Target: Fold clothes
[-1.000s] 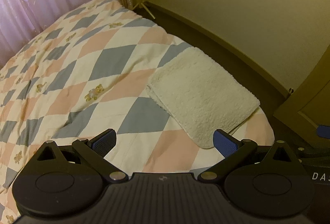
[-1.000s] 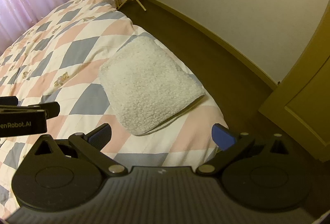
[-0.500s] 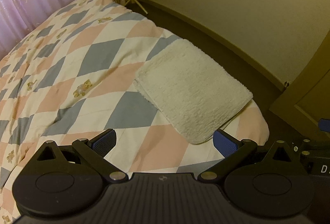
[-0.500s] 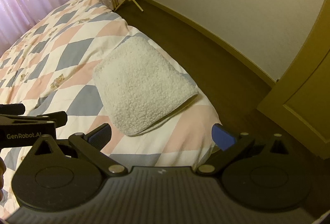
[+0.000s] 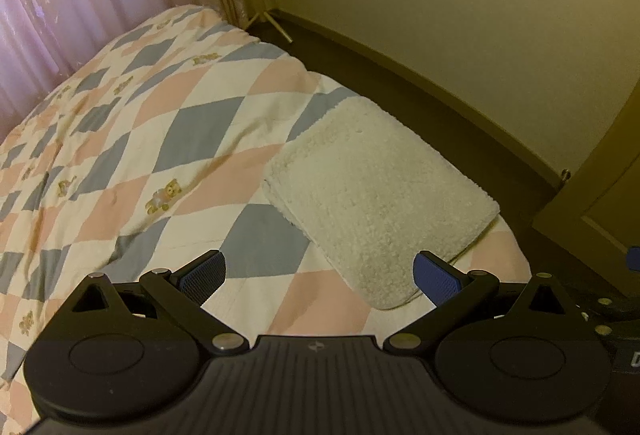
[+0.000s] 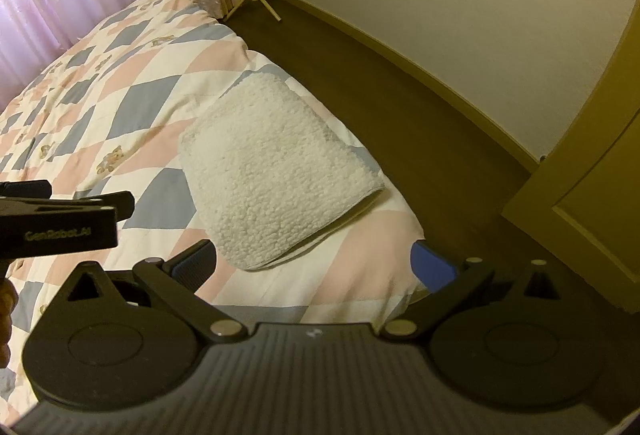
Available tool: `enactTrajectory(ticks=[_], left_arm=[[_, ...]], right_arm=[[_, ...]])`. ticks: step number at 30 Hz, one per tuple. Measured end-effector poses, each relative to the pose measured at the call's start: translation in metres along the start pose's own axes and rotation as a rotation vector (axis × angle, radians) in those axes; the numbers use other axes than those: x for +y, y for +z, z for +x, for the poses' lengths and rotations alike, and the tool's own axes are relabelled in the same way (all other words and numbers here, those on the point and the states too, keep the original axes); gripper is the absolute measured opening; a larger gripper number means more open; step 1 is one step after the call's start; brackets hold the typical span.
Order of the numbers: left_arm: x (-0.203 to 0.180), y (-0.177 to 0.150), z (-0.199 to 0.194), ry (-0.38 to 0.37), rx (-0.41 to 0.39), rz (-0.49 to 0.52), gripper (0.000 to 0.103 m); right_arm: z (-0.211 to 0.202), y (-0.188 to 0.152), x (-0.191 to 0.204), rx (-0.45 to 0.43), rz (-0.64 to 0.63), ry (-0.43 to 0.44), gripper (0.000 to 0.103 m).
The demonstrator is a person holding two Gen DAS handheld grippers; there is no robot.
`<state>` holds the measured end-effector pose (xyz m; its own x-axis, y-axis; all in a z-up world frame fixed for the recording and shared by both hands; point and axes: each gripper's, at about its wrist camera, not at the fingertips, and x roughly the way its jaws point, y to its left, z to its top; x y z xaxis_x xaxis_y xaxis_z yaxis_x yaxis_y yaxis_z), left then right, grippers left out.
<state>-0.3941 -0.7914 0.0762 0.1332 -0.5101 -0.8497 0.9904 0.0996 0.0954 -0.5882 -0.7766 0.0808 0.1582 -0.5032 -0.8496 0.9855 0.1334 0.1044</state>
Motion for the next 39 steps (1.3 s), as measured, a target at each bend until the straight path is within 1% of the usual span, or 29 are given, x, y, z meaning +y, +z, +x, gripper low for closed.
enactTrajectory(ticks=[7,16,23,27,30,33,37,39], left_arm=[[-0.011,0.006,0.013,-0.014,0.018,0.004,0.103],[-0.01,0.006,0.012,-0.008,0.015,-0.018,0.103],[-0.009,0.005,0.009,-0.015,0.016,-0.036,0.103],[-0.009,0.003,0.006,-0.008,0.011,-0.029,0.103],[-0.01,0.001,0.005,0.012,0.012,-0.017,0.103],[-0.01,0.0,0.003,0.013,0.002,-0.008,0.103],[-0.007,-0.002,-0.003,-0.002,-0.035,-0.013,0.103],[-0.006,-0.001,-0.004,-0.007,-0.035,-0.017,0.103]], right_arm=[[0.004,0.005,-0.009,0.005,0.007,-0.008,0.102],[0.003,0.012,-0.01,-0.009,-0.012,0.006,0.102],[0.002,0.015,-0.012,-0.013,-0.014,0.001,0.102],[0.001,0.015,-0.01,-0.017,-0.021,0.004,0.102],[0.001,0.014,-0.008,-0.016,-0.023,0.011,0.102],[0.001,0.015,-0.005,-0.015,-0.031,0.018,0.102],[0.001,0.016,-0.002,-0.016,-0.04,0.022,0.102],[0.001,0.017,-0.001,-0.018,-0.041,0.021,0.102]])
